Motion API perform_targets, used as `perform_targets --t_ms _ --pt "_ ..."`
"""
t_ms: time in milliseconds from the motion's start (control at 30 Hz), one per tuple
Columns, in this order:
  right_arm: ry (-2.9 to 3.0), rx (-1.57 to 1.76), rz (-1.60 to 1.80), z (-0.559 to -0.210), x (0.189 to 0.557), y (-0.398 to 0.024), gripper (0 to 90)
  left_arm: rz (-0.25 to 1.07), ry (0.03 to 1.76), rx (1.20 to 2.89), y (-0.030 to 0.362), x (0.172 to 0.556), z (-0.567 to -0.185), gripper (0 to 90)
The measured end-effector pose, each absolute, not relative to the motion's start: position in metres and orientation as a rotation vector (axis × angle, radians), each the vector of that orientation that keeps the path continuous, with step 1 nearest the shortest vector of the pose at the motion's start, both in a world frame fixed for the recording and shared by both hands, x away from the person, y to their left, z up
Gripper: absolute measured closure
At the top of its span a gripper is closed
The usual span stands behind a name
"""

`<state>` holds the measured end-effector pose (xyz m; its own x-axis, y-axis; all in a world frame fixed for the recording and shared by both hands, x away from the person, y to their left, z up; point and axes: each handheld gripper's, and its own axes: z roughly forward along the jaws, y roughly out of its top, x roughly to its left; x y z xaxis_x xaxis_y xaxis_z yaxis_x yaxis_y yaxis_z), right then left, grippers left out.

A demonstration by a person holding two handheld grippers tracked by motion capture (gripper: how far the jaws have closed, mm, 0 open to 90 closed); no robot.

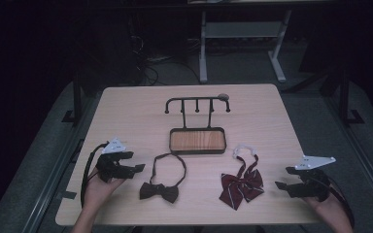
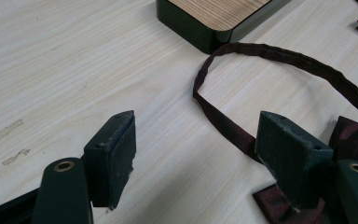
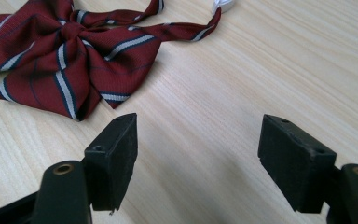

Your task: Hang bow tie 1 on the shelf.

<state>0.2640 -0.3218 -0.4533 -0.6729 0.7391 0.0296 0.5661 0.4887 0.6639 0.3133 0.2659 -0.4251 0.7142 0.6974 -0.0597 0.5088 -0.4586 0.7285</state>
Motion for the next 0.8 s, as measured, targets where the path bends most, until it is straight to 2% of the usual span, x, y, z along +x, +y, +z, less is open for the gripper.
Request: perform_targets --t_ms 367,800 --pt "2.515 1.078 0.957 -0.449 0.265 -0.311 27.2 0.321 0.893 2.166 0.264 0.310 -0.424 28.6" --pt "2.568 0.991 0.925 -0.427 0.276 -0.290 26.2 0.319 0.892 2.166 0.265 0.310 -0.424 28.3"
